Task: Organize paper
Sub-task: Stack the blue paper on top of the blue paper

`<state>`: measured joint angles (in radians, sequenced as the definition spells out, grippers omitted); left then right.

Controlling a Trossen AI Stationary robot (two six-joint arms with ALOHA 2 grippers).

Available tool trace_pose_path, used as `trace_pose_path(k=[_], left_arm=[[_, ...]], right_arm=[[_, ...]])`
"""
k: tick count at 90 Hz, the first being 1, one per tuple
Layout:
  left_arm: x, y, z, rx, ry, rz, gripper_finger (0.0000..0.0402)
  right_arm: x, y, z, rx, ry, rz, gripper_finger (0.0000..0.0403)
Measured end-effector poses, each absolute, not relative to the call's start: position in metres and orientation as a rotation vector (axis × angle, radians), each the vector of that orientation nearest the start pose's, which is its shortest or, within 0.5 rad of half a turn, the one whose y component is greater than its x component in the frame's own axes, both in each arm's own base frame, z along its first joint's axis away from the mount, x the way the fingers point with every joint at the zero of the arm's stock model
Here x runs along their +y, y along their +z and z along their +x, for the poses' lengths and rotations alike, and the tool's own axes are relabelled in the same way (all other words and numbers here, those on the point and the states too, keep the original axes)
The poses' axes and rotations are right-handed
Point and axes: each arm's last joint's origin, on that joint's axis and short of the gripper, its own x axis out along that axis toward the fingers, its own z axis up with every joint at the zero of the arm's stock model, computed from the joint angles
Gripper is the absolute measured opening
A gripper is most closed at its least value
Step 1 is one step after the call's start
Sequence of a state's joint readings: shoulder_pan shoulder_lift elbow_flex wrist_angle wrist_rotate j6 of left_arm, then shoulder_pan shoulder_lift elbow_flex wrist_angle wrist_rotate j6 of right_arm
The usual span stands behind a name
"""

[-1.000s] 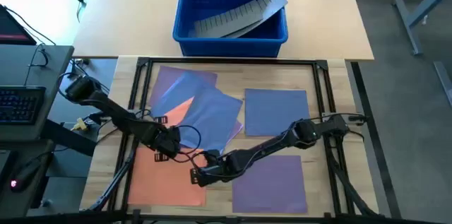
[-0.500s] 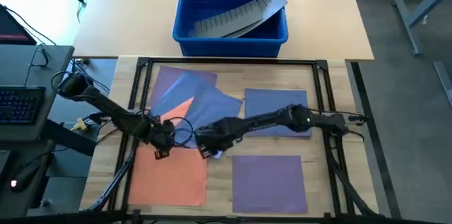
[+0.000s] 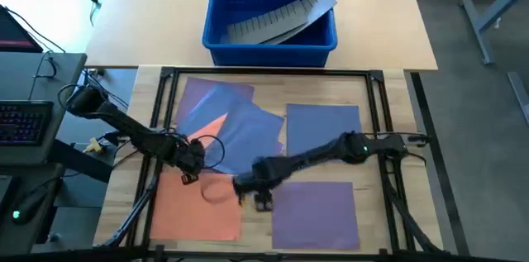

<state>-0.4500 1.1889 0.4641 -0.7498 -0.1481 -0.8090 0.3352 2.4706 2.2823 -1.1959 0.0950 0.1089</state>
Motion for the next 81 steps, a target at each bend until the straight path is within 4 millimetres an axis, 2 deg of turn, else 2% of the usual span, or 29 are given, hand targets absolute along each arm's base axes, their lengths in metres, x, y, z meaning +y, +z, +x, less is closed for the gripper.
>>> trace_pose_path(k=[6,22,46,66,81], left_arm=[[-0.063,0.135,0.140,1.387,0.327,-0.229,0.0000],[-0.063,0.135,0.140,1.394,0.320,-0.237,0.0000],[-0.064,0.135,0.140,1.408,0.276,-0.206,0.0000],[-0.064,0.134,0.140,1.418,0.266,-0.212,0.0000],[-0.064,0.134,0.140,1.426,0.254,-0.214,0.0000]], right_arm=[[0.174,0.176,0.466,1.323,0.109,-0.346,0.0236],[0.184,0.151,0.462,1.263,0.014,-0.477,0.0237],[0.169,0.132,0.462,1.266,-0.081,-0.460,0.0215],[0.156,0.130,0.472,1.207,-0.117,-0.501,0.0183],[0.148,0.129,0.478,1.183,-0.145,-0.466,0.0158]])
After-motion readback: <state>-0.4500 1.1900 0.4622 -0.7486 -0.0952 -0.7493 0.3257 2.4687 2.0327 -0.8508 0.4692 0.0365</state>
